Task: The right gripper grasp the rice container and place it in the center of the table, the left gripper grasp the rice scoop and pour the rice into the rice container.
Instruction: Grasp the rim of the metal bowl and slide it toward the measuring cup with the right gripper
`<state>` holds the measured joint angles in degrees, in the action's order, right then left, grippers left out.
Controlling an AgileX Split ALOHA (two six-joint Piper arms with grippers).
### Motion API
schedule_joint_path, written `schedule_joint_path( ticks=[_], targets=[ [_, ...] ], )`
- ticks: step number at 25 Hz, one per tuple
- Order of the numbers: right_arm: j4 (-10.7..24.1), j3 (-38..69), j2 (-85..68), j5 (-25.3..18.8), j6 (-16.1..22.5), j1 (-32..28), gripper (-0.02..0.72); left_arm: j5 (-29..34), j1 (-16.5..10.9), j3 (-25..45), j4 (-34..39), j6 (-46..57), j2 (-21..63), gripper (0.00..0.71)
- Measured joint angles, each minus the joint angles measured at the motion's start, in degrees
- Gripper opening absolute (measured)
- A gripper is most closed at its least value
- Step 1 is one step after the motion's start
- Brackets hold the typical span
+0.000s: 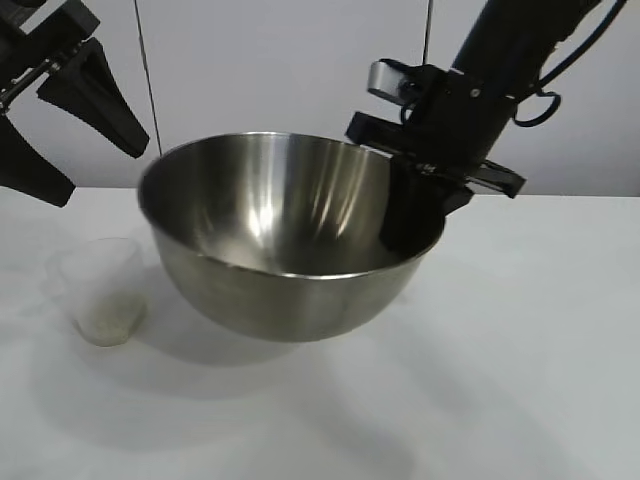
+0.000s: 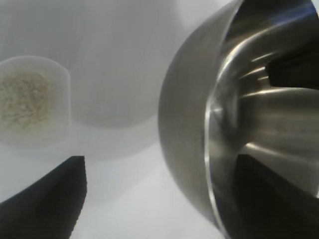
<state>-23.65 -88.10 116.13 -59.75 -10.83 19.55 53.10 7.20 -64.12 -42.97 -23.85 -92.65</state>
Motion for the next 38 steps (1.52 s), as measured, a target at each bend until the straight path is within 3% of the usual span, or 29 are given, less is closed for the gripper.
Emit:
schedule_joint_path(
  ticks=[6,16,19,23,25,32,38],
  targets=[
    [4.7,0.0,4.3,3.0,6.6,1.9,0.019,0.0,0.0,0.0,0.0,0.0,0.0,0.582],
    [9.3,0.0,4.8,4.8,9.3,1.9,0.031,0.0,0.0,0.0,0.0,0.0,0.0,0.582],
    [9.3,0.0,4.7,5.6,9.3,1.9,0.113,0.0,0.0,0.0,0.0,0.0,0.0,0.582],
    [9.0,0.0,4.7,5.8,9.6,1.9,0.375,0.0,0.0,0.0,0.0,0.0,0.0,0.582],
    [9.2,0.0,4.6,5.7,10.4,1.9,0.462,0.0,0.0,0.0,0.0,0.0,0.0,0.582],
    [13.7,0.0,-2.1,4.2,12.6,-1.3,0.506,-0.1,0.0,0.0,0.0,0.0,0.0,0.582],
    [15.6,0.0,-13.4,2.5,10.5,-8.8,0.506,-0.3,0.0,0.0,0.0,0.0,0.0,0.582]
  ],
)
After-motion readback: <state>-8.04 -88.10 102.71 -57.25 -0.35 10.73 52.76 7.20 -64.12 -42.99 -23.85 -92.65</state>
